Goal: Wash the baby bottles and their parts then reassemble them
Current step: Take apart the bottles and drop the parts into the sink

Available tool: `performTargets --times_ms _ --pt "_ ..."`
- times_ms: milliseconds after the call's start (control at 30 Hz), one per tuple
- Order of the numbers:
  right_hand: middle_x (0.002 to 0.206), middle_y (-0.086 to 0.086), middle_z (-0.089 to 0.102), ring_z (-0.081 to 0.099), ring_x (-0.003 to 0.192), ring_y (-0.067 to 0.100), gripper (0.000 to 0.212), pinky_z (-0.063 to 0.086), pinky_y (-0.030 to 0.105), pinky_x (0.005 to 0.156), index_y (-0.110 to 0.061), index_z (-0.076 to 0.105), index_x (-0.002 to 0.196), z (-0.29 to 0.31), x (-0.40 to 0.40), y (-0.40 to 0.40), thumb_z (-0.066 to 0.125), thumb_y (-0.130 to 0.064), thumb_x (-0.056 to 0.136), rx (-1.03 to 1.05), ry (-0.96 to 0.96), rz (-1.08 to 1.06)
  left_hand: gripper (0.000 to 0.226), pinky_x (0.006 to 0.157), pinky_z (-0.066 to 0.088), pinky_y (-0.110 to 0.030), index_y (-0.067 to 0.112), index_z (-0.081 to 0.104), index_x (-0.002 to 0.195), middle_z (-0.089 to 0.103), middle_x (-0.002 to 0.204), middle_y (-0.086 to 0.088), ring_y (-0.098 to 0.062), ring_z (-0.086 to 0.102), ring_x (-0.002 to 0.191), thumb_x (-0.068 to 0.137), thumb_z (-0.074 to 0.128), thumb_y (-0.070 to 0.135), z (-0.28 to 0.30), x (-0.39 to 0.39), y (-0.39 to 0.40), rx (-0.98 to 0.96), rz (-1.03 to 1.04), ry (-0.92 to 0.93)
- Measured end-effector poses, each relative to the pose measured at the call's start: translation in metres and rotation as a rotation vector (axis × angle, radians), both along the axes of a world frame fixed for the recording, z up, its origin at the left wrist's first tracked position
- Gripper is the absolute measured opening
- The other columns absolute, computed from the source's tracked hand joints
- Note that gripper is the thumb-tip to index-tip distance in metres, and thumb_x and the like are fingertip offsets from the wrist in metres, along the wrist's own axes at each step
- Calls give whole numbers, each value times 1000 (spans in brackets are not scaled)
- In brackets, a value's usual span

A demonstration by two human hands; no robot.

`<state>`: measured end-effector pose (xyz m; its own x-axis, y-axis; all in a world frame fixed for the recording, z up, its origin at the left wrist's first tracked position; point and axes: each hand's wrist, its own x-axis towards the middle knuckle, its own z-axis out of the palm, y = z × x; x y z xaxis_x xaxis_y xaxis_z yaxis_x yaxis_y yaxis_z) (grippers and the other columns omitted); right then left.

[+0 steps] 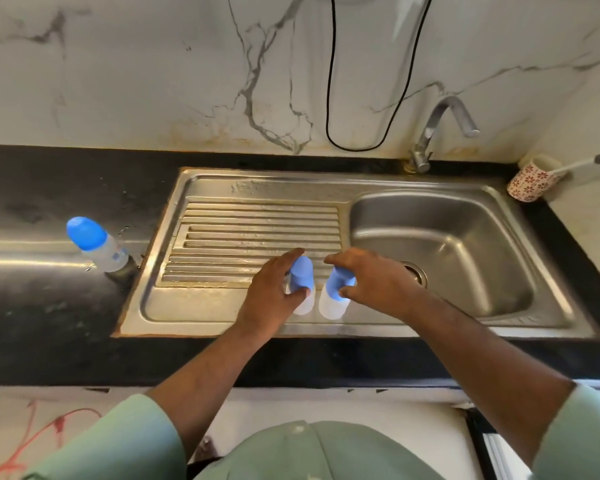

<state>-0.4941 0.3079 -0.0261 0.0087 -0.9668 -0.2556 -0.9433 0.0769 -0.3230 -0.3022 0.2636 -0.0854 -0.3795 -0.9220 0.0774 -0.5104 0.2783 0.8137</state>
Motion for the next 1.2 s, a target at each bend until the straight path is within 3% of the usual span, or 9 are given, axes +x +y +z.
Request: performTargets --times_ms 200,333,400,500,667,800,900,1033,1200 --pt "142 -4 47 48 126 18 72 46 42 101 -34 37 147 1 -2 1 71 -30 84 -3 38 17 70 94 53 -39 23 49 143 58 132 -9 -25 58 114 81 80 16 -1 6 -8 -66 -29 -117" --pt "156 1 25 22 144 25 82 25 43 115 -35 25 151 20 3 2 71 -42 83 -126 310 107 79 98 51 -41 23 43 147 56 136 -6 -24 56 119 78 83 19 -5 13 -10 -33 -15 -77" --pt "159 2 18 11 148 26 84 16 43 118 -36 22 152 37 9 -1 70 -44 84 -182 335 114 84 101 49 -39 25 39 149 54 140 -5 -21 53 123 77 84 21 -7 17 -10 -20 5 -52" --pt "158 1 20 11 148 25 82 15 44 117 -36 27 151 57 30 -17 72 -43 83 -246 276 137 89 101 48 -32 29 35 151 52 142 -2 -16 52 124 77 84 25 -8 26 -12 -19 12 -43" --pt "156 0 29 21 145 23 75 20 44 116 -33 35 148 62 90 -60 72 -41 83 -298 175 176 96 105 48 -36 34 28 153 46 148 3 -14 49 128 76 84 36 2 67 -32 6 5 -36" --pt "148 2 42 36 137 22 70 32 42 112 -28 44 144 52 141 -92 76 -34 82 -285 26 176 70 94 53 -32 28 49 139 57 128 6 -2 55 111 78 82 31 -2 136 -56 -29 152 100" --pt "143 0 49 44 131 18 66 37 37 110 -25 49 141 35 205 -138 77 -30 82 -240 -104 179 52 90 55 -33 24 55 127 53 114 6 -1 56 100 81 79 19 -14 214 -87 -86 374 162" --pt "144 -2 47 43 131 15 65 36 28 107 -27 49 140 3 270 -189 77 -33 82 -202 -183 143 66 101 47 -35 27 47 139 42 121 10 -11 51 114 82 79 20 -36 270 -128 14 536 196" --pt "148 -3 44 42 131 13 75 33 28 109 -26 41 145 -29 338 -233 78 -35 80 -106 -439 81 78 104 48 -39 33 40 139 40 135 8 -10 46 122 75 85 32 -56 299 -174 73 477 149"
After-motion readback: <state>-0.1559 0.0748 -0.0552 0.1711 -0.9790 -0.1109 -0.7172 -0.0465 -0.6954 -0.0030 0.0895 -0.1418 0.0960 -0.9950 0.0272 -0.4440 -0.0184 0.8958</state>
